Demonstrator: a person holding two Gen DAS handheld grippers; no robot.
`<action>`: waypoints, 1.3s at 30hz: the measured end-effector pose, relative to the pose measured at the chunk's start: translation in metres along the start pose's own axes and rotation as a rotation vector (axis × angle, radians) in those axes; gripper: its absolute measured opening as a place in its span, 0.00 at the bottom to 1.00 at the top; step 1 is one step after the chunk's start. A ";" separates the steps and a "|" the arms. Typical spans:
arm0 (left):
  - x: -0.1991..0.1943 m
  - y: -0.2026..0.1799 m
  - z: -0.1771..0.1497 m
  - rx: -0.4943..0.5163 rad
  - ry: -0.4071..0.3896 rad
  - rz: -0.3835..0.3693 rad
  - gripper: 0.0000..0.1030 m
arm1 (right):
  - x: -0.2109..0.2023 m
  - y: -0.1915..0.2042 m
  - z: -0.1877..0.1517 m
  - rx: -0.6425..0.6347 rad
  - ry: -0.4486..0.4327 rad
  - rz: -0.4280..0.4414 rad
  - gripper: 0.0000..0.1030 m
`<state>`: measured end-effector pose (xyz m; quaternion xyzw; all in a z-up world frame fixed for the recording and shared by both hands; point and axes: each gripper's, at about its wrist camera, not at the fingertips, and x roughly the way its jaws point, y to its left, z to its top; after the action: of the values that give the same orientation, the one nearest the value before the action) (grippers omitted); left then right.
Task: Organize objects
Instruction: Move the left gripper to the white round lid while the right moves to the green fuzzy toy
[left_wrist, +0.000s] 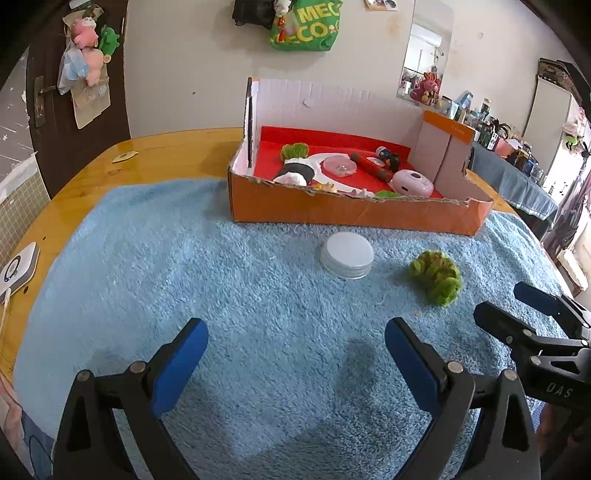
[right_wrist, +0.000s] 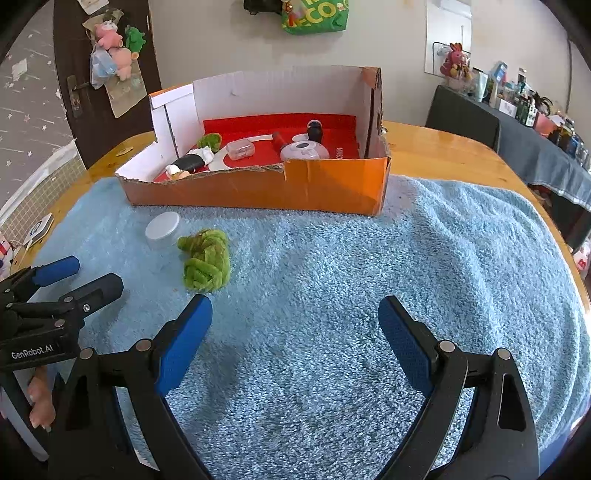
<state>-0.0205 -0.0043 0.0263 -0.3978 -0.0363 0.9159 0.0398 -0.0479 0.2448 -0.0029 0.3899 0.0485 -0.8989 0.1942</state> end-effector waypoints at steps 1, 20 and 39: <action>0.000 0.000 0.000 0.001 0.002 -0.002 0.95 | 0.001 0.001 0.000 -0.002 0.002 0.005 0.89; 0.016 0.005 0.027 0.087 0.052 -0.050 0.95 | 0.037 0.033 0.027 -0.137 0.103 0.041 0.89; 0.056 -0.020 0.059 0.310 0.145 -0.169 0.71 | 0.054 0.027 0.045 -0.303 0.159 0.178 0.73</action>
<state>-0.1011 0.0190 0.0281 -0.4475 0.0747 0.8728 0.1800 -0.1019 0.1921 -0.0089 0.4286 0.1636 -0.8270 0.3251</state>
